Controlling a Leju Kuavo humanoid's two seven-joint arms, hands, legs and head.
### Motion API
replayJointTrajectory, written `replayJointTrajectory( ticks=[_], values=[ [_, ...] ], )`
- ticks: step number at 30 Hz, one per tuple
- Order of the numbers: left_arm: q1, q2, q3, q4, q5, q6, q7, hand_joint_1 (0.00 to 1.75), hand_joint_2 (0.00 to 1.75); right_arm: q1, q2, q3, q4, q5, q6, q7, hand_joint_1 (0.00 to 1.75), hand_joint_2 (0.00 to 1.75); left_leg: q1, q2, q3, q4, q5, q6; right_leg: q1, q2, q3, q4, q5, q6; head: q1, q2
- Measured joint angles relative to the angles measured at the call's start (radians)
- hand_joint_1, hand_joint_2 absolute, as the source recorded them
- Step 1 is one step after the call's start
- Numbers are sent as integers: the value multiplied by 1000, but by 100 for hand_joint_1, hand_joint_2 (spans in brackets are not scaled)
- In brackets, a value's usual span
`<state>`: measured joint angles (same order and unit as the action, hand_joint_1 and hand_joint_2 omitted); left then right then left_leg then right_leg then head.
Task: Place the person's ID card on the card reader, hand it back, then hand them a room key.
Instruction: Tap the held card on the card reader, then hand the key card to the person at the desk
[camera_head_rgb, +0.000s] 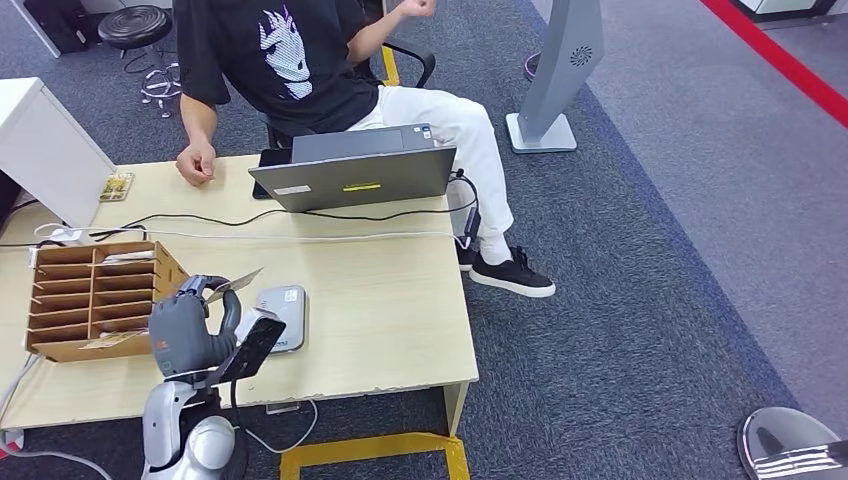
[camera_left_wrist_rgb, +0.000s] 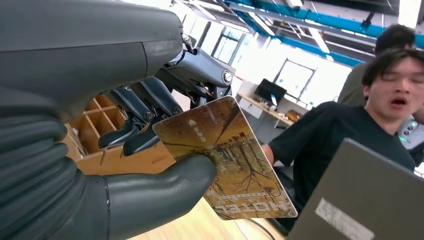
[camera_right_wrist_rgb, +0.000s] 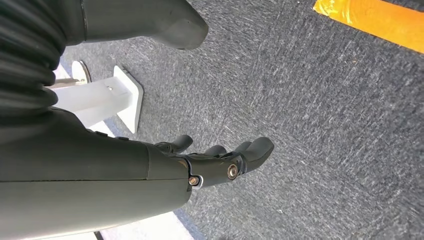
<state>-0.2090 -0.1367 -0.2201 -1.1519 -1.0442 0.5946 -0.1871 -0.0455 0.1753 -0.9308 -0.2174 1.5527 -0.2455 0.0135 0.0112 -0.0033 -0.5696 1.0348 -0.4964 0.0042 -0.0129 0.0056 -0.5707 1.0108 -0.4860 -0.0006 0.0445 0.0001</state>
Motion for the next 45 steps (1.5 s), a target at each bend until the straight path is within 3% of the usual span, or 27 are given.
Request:
replayJointTrajectory(
  ticks=[21,33,40,45],
  values=[
    [-14,-15,-9,192,119,-27,-41,175,175,-3,4,-6,1,-42,-6,-24,0,175,0,0,0,0,0,0,0,0,0,0,0,0,0,0],
    [11,-15,3,323,212,-23,-196,175,175,-7,6,-29,1,-80,-6,-79,0,175,0,0,-1,0,0,0,0,0,0,0,0,0,0,0],
    [11,-24,6,369,216,-19,-184,175,175,-8,7,-38,1,-90,-8,-79,0,175,0,0,0,0,0,0,0,0,0,0,0,0,0,0],
    [13,-13,6,371,139,-1,-126,175,175,-9,7,-45,1,-97,-4,-74,0,175,0,0,0,0,0,0,0,0,0,0,0,0,0,0]
  ],
)
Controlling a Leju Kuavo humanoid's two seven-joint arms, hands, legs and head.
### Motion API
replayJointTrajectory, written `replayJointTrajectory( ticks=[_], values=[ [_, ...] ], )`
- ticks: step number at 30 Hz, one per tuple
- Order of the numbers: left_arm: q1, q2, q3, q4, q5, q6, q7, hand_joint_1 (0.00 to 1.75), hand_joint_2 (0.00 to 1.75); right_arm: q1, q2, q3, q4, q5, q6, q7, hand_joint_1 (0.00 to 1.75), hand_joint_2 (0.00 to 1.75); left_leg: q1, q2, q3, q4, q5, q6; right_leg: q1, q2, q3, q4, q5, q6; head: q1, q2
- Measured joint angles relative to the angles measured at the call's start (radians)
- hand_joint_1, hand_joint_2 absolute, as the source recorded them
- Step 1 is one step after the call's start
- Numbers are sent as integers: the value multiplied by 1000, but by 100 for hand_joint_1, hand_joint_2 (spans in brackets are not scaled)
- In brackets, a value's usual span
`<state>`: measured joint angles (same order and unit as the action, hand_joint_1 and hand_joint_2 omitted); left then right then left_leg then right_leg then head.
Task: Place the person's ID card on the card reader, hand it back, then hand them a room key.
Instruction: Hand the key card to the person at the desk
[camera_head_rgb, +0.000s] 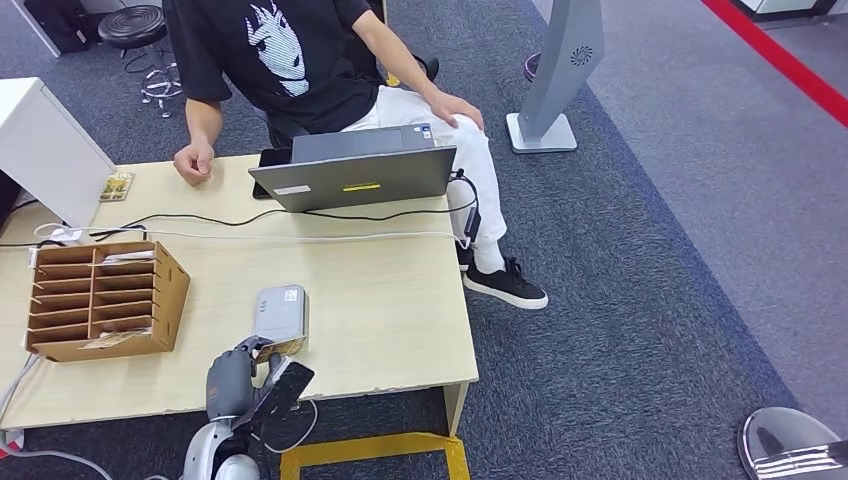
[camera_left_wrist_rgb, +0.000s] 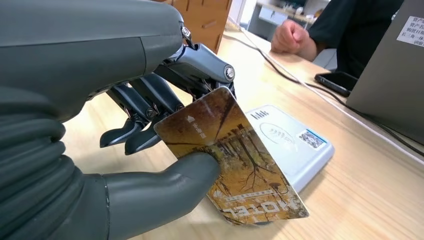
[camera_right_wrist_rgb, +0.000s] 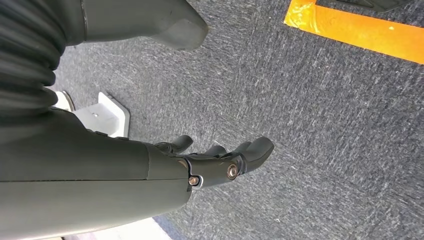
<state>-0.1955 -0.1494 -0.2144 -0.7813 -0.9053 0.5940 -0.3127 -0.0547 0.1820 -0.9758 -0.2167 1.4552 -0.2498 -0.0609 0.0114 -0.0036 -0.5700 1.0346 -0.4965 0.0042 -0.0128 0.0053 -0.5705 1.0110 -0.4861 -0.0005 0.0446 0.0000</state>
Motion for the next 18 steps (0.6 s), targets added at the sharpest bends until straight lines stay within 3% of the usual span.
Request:
replayJointTrajectory(
  ticks=[5,12,18],
  values=[
    [35,39,11,-93,-49,28,45,175,175,1,0,-5,0,-4,1,9,0,175,0,0,0,0,0,0,0,0,0,0,0,0,0,0],
    [102,96,100,-449,10,53,73,175,175,5,0,-6,-1,11,0,41,0,175,1,0,0,0,0,0,1,0,-1,0,0,0,0,0],
    [97,151,198,-734,-3,67,74,175,175,9,0,-5,-3,35,0,69,0,175,1,0,0,0,0,0,1,0,0,0,0,0,0,0]
  ],
)
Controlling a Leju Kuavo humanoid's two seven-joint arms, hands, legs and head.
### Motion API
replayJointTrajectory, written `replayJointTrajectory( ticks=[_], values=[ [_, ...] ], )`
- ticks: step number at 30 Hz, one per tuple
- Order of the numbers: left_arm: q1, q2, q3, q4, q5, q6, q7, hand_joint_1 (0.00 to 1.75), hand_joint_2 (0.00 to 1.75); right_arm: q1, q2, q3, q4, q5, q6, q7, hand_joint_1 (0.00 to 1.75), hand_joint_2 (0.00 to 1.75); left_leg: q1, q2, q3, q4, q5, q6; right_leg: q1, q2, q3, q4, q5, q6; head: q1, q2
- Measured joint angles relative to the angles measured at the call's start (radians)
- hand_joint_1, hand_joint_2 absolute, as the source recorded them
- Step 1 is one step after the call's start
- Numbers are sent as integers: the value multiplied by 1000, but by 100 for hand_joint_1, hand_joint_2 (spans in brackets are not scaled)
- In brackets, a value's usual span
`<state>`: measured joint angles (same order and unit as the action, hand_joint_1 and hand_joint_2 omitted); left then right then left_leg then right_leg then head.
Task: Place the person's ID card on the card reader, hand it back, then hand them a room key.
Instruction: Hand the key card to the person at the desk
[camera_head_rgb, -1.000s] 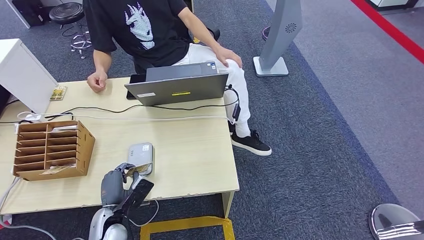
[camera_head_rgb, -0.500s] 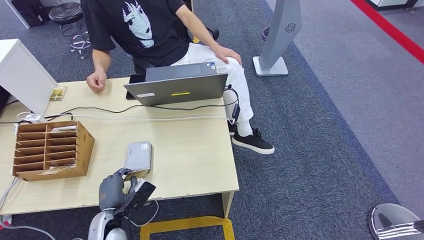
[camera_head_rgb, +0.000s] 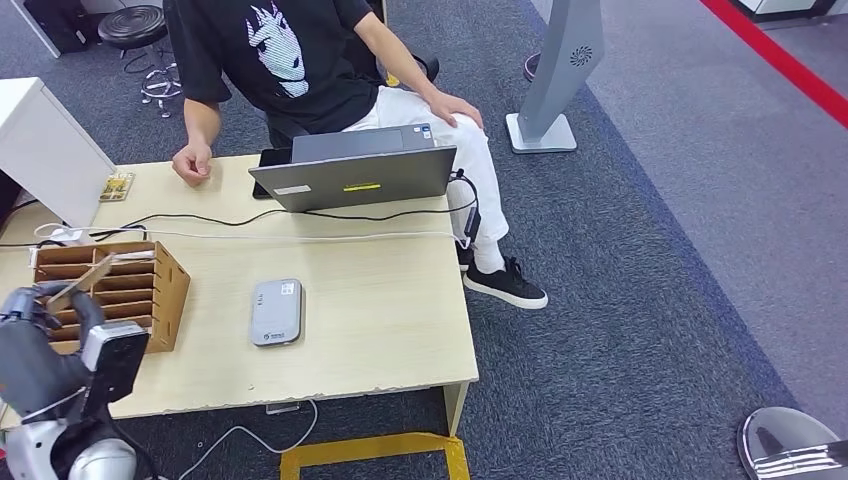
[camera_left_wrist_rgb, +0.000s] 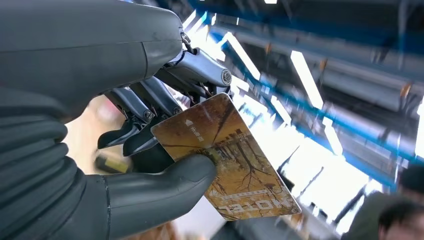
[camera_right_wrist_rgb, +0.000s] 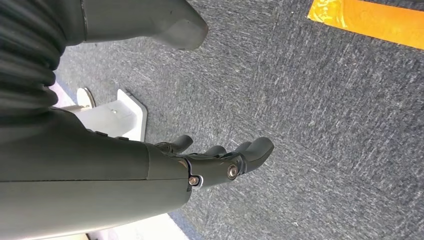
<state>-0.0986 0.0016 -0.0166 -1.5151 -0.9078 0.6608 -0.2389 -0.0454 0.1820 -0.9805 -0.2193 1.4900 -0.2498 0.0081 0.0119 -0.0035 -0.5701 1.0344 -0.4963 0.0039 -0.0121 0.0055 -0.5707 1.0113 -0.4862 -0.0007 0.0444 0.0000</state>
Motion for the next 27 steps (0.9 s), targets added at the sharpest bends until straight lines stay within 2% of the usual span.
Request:
replayJointTrajectory(
  ticks=[4,9,14,17,21,27],
  values=[
    [-28,52,53,-79,-124,-7,78,175,175,0,0,0,0,5,2,3,0,175,0,0,0,0,0,0,0,0,0,0,0,0,0,0],
    [-101,146,132,-69,-243,-40,182,175,175,0,0,0,0,5,10,1,0,175,1,0,1,0,1,-1,0,0,0,1,0,0,0,0],
    [-183,244,192,55,-410,-41,281,175,175,-1,0,2,0,8,15,-7,0,175,1,1,1,0,1,-2,0,1,0,1,0,-1,0,0],
    [-225,291,224,150,-457,-31,320,175,175,-1,0,2,0,8,14,-11,0,175,1,1,1,0,1,-2,0,1,0,1,0,-1,0,0],
    [-254,321,252,240,-467,-13,335,175,175,-2,0,2,0,7,12,-15,0,175,1,1,1,0,1,-2,0,1,0,1,0,-1,0,0],
    [-286,331,256,287,-503,-5,336,175,175,-4,0,6,0,9,3,-18,0,175,1,1,0,0,1,-2,0,1,0,1,0,0,0,0]
  ],
)
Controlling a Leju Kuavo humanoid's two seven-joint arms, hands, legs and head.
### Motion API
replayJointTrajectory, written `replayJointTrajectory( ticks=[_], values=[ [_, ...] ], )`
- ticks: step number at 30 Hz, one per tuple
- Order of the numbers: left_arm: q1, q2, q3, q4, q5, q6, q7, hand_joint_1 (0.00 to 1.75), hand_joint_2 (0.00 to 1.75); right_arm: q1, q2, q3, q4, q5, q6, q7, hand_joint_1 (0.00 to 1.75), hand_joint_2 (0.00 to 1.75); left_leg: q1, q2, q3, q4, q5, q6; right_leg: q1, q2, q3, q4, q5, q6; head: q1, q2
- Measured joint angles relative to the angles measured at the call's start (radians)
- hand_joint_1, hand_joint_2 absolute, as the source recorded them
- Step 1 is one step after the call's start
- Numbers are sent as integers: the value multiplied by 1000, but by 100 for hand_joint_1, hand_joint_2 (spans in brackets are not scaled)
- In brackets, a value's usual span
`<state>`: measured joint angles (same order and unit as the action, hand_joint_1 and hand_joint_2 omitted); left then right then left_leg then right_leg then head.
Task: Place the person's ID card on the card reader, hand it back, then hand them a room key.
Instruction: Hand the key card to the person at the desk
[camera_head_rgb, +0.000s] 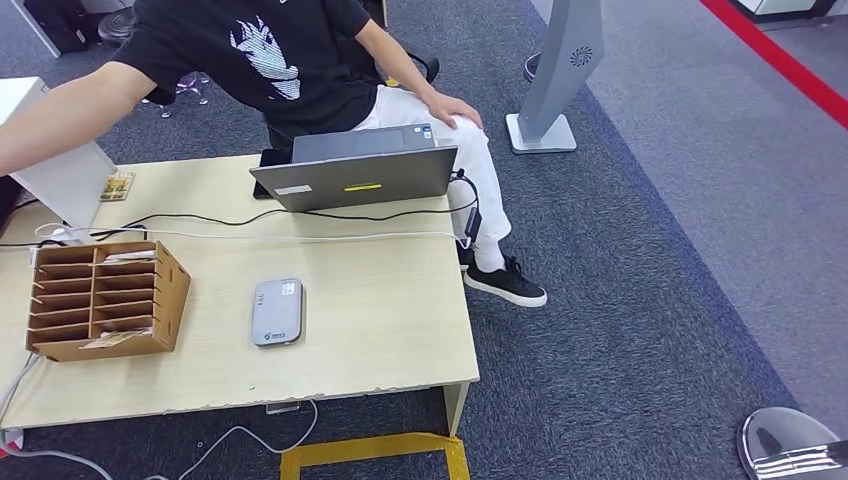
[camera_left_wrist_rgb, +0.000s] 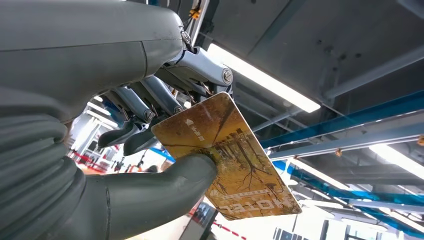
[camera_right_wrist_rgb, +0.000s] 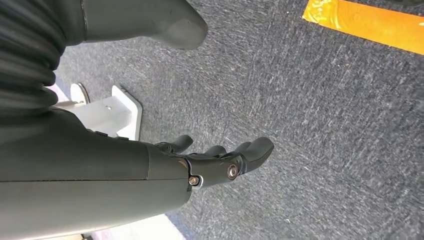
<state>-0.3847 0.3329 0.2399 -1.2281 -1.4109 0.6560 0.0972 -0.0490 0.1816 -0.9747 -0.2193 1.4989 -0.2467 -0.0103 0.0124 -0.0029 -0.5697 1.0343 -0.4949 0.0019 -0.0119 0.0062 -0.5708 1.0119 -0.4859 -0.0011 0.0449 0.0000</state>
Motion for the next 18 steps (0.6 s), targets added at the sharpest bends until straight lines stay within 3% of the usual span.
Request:
replayJointTrajectory(
  ticks=[10,18],
  values=[
    [-51,-45,-56,-40,-62,36,-66,175,175,-3,0,8,0,16,-7,-3,0,175,0,0,0,0,0,0,0,0,0,0,0,0,0,0],
    [-161,-100,-157,-44,-118,12,-37,175,175,-7,0,21,0,17,-7,-11,0,175,0,1,1,1,0,0,0,1,-1,0,1,0,0,0]
  ],
)
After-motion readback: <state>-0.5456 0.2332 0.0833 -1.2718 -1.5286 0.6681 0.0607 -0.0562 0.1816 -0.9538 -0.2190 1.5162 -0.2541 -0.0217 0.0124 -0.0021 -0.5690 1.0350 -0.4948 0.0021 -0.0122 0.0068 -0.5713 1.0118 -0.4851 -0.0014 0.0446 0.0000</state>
